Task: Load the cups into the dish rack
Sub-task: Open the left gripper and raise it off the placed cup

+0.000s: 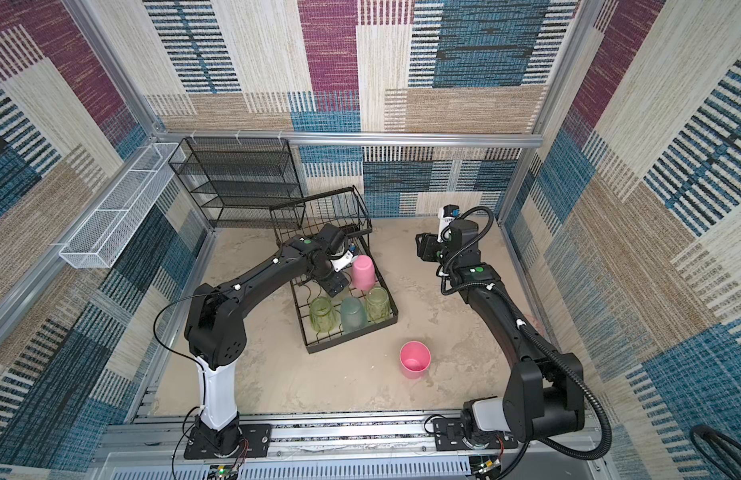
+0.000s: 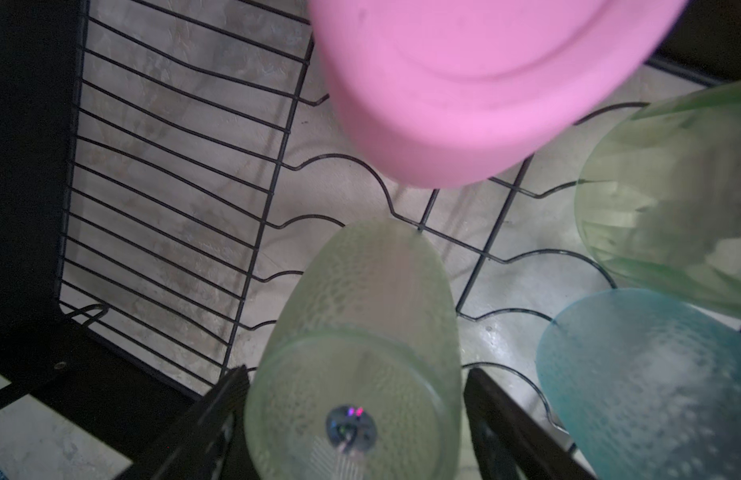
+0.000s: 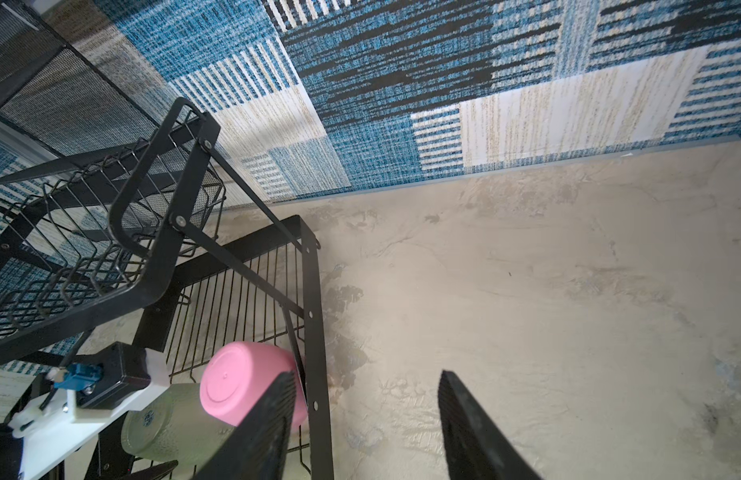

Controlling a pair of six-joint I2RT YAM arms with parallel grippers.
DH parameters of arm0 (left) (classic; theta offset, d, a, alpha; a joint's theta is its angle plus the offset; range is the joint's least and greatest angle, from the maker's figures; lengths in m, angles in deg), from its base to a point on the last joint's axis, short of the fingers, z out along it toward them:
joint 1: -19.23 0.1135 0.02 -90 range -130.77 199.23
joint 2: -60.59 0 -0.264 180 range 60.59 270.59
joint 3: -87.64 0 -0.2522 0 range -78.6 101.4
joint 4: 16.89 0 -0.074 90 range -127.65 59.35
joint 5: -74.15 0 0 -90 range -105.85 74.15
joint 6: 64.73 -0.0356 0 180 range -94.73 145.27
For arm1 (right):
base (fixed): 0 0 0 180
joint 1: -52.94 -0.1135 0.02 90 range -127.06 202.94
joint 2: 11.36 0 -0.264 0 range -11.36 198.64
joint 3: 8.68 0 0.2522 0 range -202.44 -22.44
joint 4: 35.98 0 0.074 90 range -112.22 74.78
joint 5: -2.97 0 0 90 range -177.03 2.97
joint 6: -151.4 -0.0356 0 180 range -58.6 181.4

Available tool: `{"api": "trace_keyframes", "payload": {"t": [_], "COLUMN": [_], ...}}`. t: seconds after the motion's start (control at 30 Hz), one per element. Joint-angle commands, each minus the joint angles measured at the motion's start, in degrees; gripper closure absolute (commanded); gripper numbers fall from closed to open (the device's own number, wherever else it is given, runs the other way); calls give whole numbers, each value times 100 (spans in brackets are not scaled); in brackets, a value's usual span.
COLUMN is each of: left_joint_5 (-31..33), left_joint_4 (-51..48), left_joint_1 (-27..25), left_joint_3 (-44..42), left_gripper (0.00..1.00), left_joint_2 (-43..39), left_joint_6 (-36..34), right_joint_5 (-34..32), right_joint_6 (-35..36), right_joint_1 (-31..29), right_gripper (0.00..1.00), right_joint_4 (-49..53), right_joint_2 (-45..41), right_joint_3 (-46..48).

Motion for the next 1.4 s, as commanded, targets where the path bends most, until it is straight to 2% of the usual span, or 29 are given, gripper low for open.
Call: {"api": "trace_keyframes", "payload": {"t": [0.0, 1.37], "left_joint_5": [-31, 315], "left_joint_4": [58, -30], "left_joint_1": [-17, -377], "left_joint_3": [69, 245], "left_gripper": [16, 18], "left_joint_2": [-102, -632], "left_joint_6": [-3, -318], "right_joint_5": [37, 34], "right_joint_6": [19, -59], "right_joint_1": [-3, -3], "right_gripper": [42, 41], "right_joint_4": [-183, -163], "right_joint_2": [-52, -85], "right_joint_3": [3, -46]}}
